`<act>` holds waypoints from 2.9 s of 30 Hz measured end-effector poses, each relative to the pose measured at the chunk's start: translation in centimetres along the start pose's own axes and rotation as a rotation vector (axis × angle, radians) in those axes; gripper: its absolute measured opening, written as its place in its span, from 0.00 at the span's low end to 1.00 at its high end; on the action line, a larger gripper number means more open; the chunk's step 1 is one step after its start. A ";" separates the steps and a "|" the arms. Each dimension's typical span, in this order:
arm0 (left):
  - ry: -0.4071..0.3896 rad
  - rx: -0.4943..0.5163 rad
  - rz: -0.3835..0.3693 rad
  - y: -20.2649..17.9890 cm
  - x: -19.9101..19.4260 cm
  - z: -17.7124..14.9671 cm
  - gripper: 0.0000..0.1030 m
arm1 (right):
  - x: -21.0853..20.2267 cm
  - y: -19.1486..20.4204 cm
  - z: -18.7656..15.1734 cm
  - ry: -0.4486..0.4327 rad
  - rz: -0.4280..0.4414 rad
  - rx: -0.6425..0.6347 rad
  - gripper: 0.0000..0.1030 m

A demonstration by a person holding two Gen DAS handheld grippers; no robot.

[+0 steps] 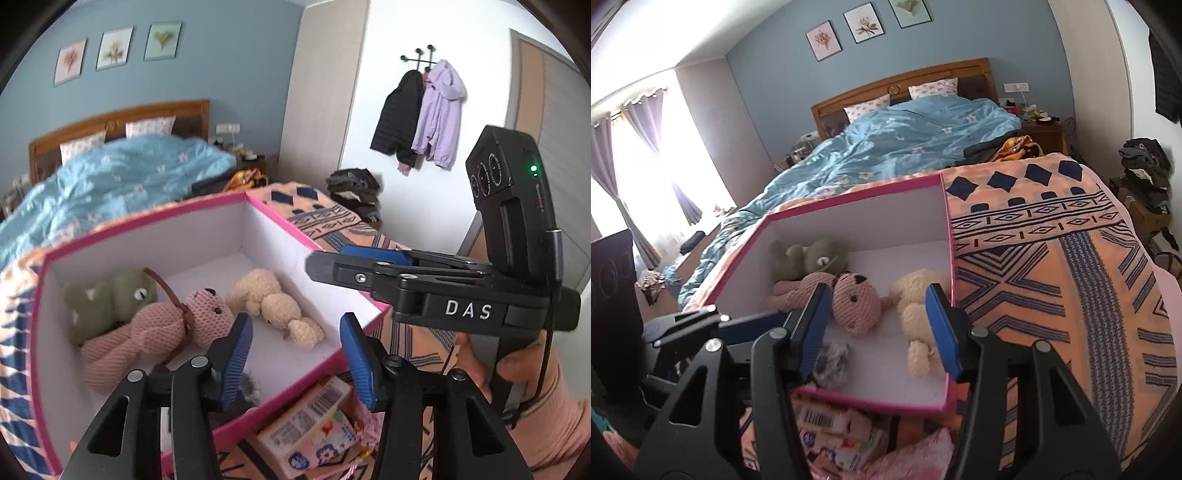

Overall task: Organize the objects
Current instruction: 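Withdraw both grippers from the box toward the pink drawstring pouch, then close both grippers together on the pink brocade drawstring pouch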

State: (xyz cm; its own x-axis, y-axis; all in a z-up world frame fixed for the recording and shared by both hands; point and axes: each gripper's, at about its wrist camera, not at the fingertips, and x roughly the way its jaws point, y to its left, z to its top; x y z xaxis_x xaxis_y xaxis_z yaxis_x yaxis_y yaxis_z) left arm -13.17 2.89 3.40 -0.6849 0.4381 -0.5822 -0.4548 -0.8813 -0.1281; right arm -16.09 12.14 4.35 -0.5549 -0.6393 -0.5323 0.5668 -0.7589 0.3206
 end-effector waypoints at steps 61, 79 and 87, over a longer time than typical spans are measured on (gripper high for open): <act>0.252 0.030 -0.154 -6.3 2.3 -10.3 0.40 | -1.1 -5.1 -12.8 0.222 0.039 0.094 0.57; 0.302 -0.008 -0.207 -6.3 3.3 -10.7 0.42 | -2.3 -4.8 -13.1 0.207 0.054 0.078 0.26; 0.283 -0.005 -0.238 -6.9 2.8 -10.5 0.40 | -4.1 -4.4 -12.4 0.165 0.090 0.088 0.25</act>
State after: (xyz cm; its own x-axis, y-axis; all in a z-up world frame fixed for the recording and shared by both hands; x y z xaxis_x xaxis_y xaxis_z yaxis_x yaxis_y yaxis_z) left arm -6.01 8.32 -5.83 -0.3759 0.5651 -0.7344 -0.5791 -0.7620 -0.2899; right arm -8.72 19.66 -4.59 -0.3930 -0.6817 -0.6171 0.5503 -0.7121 0.4361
